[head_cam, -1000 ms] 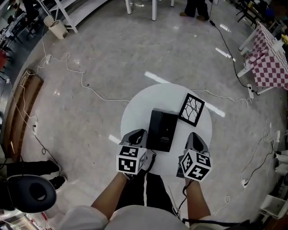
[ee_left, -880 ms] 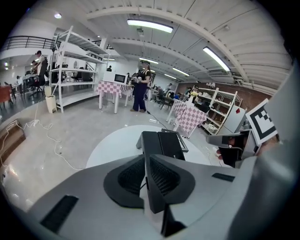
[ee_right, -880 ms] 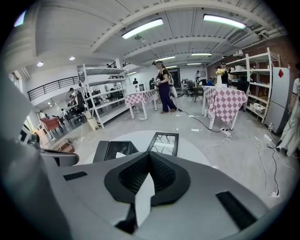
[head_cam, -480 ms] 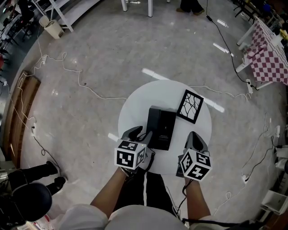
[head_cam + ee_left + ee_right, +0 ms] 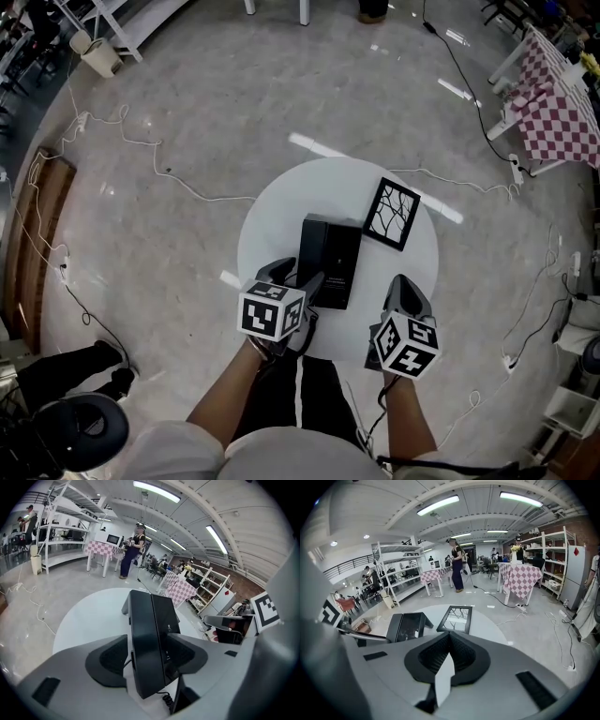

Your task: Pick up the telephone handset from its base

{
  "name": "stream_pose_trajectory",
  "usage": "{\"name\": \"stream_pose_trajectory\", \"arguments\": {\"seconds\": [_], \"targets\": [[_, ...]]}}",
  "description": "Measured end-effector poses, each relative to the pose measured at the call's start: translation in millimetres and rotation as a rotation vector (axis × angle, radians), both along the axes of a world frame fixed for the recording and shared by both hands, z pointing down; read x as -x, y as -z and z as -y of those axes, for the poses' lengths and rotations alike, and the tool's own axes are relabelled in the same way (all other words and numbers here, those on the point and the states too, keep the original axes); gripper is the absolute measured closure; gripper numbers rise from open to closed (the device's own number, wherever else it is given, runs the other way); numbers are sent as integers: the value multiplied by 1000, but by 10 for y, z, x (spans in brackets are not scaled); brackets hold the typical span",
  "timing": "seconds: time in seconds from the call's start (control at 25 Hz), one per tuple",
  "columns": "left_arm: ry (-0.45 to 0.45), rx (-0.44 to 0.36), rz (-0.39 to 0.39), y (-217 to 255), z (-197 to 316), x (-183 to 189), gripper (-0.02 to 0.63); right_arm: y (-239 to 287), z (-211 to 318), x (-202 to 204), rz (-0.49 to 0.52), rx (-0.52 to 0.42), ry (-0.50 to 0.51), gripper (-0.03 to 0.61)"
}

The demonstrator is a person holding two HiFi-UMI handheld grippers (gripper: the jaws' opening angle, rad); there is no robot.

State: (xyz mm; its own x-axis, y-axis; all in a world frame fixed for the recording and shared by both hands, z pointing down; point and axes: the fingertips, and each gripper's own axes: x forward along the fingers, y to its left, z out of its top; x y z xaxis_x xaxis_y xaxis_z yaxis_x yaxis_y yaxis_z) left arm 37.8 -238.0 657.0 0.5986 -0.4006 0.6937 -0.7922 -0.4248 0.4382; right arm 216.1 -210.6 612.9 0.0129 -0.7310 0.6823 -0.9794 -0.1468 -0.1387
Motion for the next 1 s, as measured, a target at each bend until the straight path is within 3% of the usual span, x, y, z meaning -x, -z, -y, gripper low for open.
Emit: {"name": "stream_pose_trajectory", "arguments": {"seconds": [0.36, 0.64, 1.0], "targets": [[3, 37, -28, -127, 73, -110, 344, -105, -97, -123, -3, 29, -23, 555], [-2, 90, -93, -147, 63, -139, 350, -138, -75, -107, 4, 34, -17, 556], [10, 92, -68, -108, 54, -102, 393, -180, -118, -70, 6, 44, -13, 555]]}}
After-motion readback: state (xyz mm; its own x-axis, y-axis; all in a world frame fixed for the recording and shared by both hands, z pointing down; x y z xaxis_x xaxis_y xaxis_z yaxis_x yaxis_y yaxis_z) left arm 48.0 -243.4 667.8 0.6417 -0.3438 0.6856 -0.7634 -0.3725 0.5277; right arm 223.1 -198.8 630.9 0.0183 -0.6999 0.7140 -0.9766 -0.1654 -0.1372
